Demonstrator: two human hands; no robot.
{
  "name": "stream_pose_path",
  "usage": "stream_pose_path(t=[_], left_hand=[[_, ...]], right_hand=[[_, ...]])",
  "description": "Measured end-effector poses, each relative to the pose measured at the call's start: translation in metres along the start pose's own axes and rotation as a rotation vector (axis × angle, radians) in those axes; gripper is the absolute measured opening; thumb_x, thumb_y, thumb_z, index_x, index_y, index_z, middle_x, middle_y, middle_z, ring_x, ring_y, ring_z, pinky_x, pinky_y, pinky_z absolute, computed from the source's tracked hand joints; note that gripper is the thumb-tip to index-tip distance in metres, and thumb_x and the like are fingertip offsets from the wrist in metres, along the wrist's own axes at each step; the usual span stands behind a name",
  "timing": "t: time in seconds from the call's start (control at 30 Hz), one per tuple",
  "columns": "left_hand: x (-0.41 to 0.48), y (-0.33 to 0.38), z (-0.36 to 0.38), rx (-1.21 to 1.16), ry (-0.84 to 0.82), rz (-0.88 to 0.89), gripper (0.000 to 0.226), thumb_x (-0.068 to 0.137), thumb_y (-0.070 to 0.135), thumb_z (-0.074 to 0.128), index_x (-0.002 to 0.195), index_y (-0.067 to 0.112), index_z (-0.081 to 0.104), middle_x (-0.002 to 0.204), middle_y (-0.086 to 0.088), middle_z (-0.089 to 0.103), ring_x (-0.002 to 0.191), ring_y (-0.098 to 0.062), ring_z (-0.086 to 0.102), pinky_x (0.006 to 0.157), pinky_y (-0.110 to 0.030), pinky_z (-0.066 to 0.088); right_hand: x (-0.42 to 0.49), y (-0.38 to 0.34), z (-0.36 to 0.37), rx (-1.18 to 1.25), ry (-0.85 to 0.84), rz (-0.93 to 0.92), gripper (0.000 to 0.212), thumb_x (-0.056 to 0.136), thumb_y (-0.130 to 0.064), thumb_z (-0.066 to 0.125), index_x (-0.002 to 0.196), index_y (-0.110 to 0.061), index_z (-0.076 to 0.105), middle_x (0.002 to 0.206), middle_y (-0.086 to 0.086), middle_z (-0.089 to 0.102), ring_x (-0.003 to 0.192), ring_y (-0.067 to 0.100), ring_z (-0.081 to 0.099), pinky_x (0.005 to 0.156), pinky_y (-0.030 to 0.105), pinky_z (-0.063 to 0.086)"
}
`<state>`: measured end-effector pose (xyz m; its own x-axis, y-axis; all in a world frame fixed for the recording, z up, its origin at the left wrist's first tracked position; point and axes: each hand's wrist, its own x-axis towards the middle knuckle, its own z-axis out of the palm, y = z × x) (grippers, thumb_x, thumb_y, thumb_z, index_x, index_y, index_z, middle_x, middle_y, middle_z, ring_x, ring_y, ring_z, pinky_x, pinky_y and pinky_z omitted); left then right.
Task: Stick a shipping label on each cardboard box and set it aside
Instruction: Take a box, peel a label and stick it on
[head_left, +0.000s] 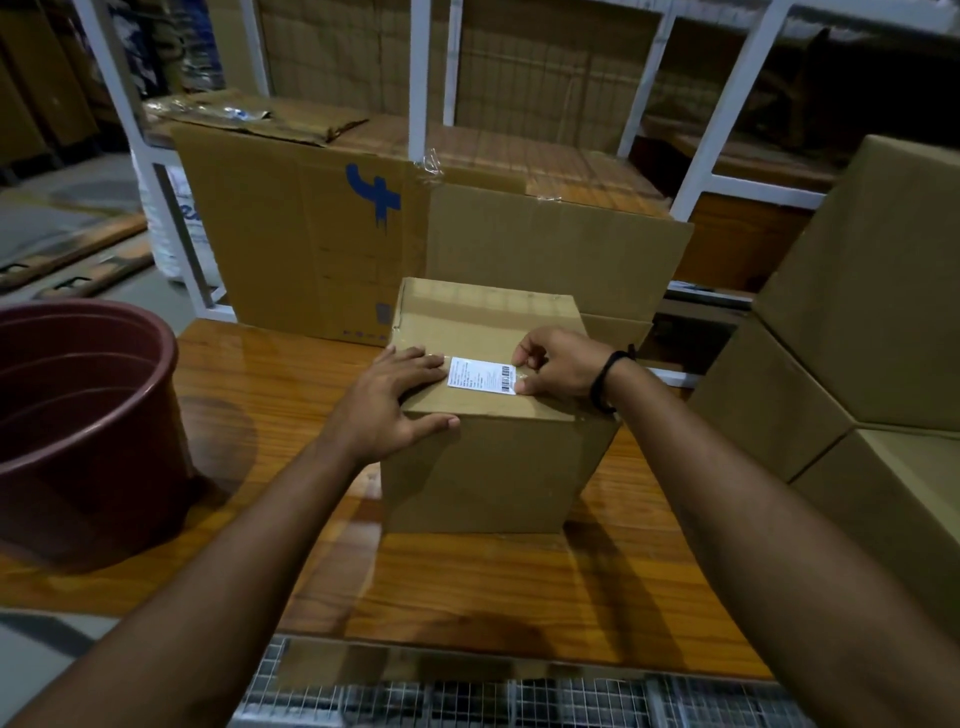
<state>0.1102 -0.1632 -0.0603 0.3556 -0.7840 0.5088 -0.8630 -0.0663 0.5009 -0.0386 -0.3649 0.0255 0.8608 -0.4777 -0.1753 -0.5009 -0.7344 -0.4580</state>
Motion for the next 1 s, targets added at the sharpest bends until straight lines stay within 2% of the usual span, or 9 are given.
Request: stream_pose_path(t=[0.1, 0.23, 0.33, 0.43, 0.5, 0.6, 0.67, 0.77, 1.0], left_hand=[[0.000, 0.000, 0.001, 0.002, 0.000, 0.000, 0.082, 0.067, 0.070, 0.061, 0.128, 0.016, 0.063, 0.138, 0.001, 0.057, 0.136, -0.015, 0.041, 0.118, -0.032, 0.015], [-0.001, 0.000, 0.001, 0.008, 0.006, 0.003, 0.081, 0.068, 0.070, 0.061, 0.128, 0.016, 0.063, 0.138, 0.002, 0.056, 0.136, -0.011, 0.039, 0.117, -0.031, 0.013], [-0.001, 0.001, 0.001, 0.013, 0.002, -0.001, 0.082, 0.068, 0.071, 0.060, 0.130, 0.017, 0.062, 0.139, 0.003, 0.055, 0.137, -0.011, 0.038, 0.117, -0.029, 0.012], [-0.002, 0.002, -0.001, 0.017, -0.020, -0.018, 0.084, 0.069, 0.072, 0.057, 0.132, 0.018, 0.060, 0.143, 0.002, 0.052, 0.139, -0.012, 0.036, 0.117, -0.028, 0.011], [-0.002, 0.003, -0.003, 0.028, -0.033, -0.019, 0.084, 0.070, 0.072, 0.059, 0.136, 0.020, 0.056, 0.149, 0.001, 0.045, 0.140, -0.014, 0.033, 0.117, -0.031, 0.018], [-0.006, 0.001, -0.010, -0.012, -0.031, -0.091, 0.089, 0.070, 0.065, 0.070, 0.144, 0.023, 0.044, 0.153, 0.003, 0.032, 0.136, -0.014, 0.033, 0.104, -0.032, 0.037], [-0.011, -0.004, -0.013, 0.010, -0.025, -0.120, 0.092, 0.069, 0.070, 0.066, 0.143, 0.021, 0.044, 0.150, 0.003, 0.035, 0.134, -0.014, 0.036, 0.103, -0.034, 0.042], [-0.017, -0.008, -0.014, 0.031, -0.015, -0.097, 0.091, 0.069, 0.074, 0.057, 0.138, 0.015, 0.053, 0.147, 0.001, 0.043, 0.135, -0.014, 0.038, 0.108, -0.035, 0.039], [-0.019, -0.010, -0.010, -0.024, 0.027, -0.083, 0.082, 0.069, 0.061, 0.074, 0.134, 0.014, 0.058, 0.145, 0.001, 0.047, 0.136, -0.011, 0.038, 0.109, -0.033, 0.037]], right_hand=[[0.000, -0.001, 0.001, 0.006, 0.018, 0.006, 0.035, 0.076, -0.023, 0.080, 0.105, -0.018, 0.061, 0.091, -0.005, 0.056, 0.082, 0.011, 0.053, 0.077, 0.033, 0.047], [0.002, -0.001, 0.001, -0.032, 0.000, -0.008, 0.035, 0.077, -0.024, 0.079, 0.107, -0.022, 0.059, 0.091, -0.008, 0.055, 0.082, 0.010, 0.053, 0.065, 0.025, 0.041], [0.005, -0.003, -0.001, -0.044, -0.015, -0.001, 0.029, 0.075, -0.021, 0.080, 0.097, -0.020, 0.060, 0.083, -0.008, 0.058, 0.080, 0.014, 0.055, 0.068, 0.029, 0.043], [0.009, -0.014, -0.005, -0.129, -0.043, 0.018, 0.043, 0.073, -0.024, 0.082, 0.108, -0.025, 0.057, 0.091, -0.007, 0.058, 0.086, 0.015, 0.056, 0.070, 0.031, 0.046], [0.012, -0.026, -0.010, -0.194, -0.073, -0.007, 0.049, 0.074, -0.019, 0.080, 0.114, -0.029, 0.055, 0.099, -0.005, 0.059, 0.091, 0.016, 0.057, 0.073, 0.031, 0.048], [0.021, -0.043, -0.011, -0.133, -0.085, -0.094, 0.042, 0.081, -0.008, 0.070, 0.117, -0.027, 0.061, 0.105, -0.001, 0.061, 0.097, 0.019, 0.059, 0.076, 0.031, 0.049], [0.025, -0.051, -0.007, -0.080, -0.103, -0.136, 0.037, 0.084, -0.018, 0.071, 0.119, -0.027, 0.063, 0.105, -0.001, 0.061, 0.095, 0.018, 0.059, 0.074, 0.029, 0.048], [0.029, -0.055, 0.004, -0.105, -0.141, -0.154, 0.047, 0.078, -0.034, 0.078, 0.121, -0.031, 0.061, 0.103, -0.003, 0.060, 0.091, 0.016, 0.058, 0.073, 0.030, 0.047], [0.037, -0.054, 0.006, -0.121, -0.193, -0.118, 0.044, 0.075, -0.028, 0.081, 0.112, -0.026, 0.057, 0.103, -0.003, 0.056, 0.089, 0.016, 0.054, 0.068, 0.029, 0.043]])
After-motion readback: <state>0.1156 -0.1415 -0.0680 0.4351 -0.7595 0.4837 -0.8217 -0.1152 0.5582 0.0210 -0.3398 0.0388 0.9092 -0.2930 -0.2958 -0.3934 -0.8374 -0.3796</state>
